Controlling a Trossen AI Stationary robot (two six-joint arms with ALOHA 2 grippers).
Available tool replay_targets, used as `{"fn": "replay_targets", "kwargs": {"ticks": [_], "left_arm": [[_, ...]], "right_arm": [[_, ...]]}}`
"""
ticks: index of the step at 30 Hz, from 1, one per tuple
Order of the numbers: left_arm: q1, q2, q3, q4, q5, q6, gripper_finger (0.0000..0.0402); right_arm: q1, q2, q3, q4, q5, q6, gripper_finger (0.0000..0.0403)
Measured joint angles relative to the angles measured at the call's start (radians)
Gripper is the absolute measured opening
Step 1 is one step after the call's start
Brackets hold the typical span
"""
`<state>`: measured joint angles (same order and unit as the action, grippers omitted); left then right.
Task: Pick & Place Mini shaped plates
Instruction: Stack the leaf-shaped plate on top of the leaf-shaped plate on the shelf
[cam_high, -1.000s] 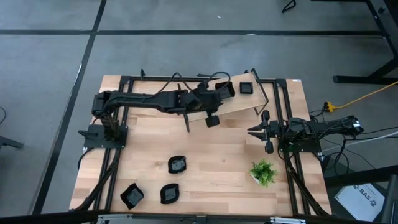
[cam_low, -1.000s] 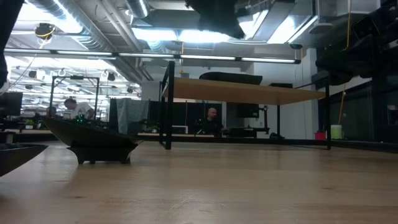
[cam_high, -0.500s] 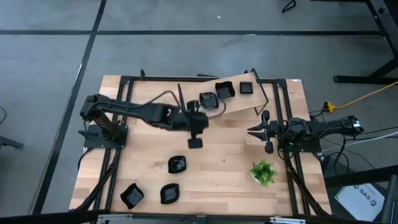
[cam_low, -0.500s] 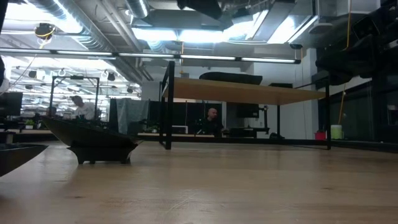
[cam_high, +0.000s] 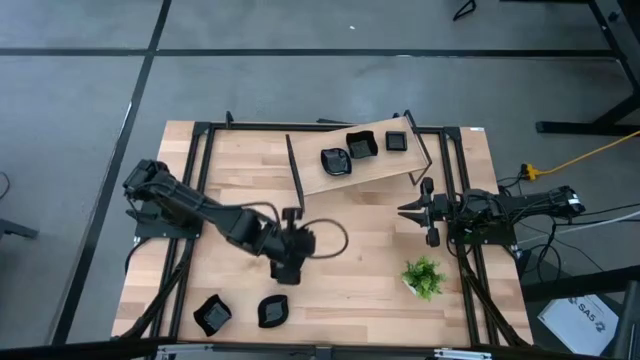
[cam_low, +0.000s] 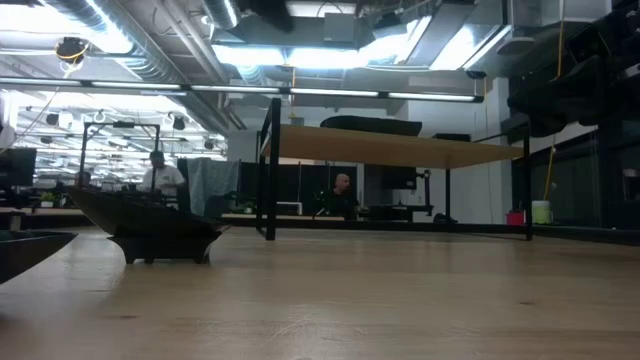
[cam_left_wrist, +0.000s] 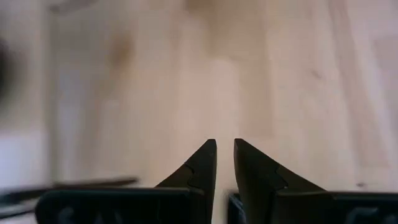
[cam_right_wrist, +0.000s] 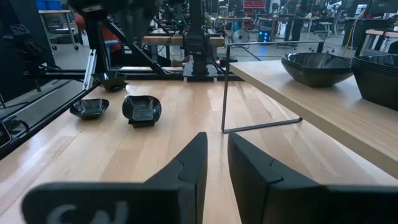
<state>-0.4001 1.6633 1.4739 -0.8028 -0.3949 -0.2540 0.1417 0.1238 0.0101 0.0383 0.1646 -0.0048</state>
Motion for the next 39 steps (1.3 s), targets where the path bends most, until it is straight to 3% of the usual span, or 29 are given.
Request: {"fn": "replay_targets", "kwargs": {"ticks": [6, 13, 19, 39], "left_arm": [[-0.099, 0.000, -0.038, -0.031, 0.138, -0.140, 0.0052], [-0.203, 0.009, -0.065, -0.026, 0.118, -0.282, 0.0052], [-0.252, 0.052, -0.065, -0.040, 0.068, -0.302, 0.0052], [-0.265, 0.262, -0.065, -0.149, 0.062, -0.310, 0.0099]], "right_arm": [[0.000, 0.000, 0.000, 0.000, 0.000, 0.000, 0.0065], [0.000, 0.000, 0.000, 0.000, 0.000, 0.000, 0.0065], [0.000, 0.000, 0.000, 0.000, 0.000, 0.000, 0.0065], [0.000, 0.000, 0.000, 0.000, 0.000, 0.000, 0.0065]]}}
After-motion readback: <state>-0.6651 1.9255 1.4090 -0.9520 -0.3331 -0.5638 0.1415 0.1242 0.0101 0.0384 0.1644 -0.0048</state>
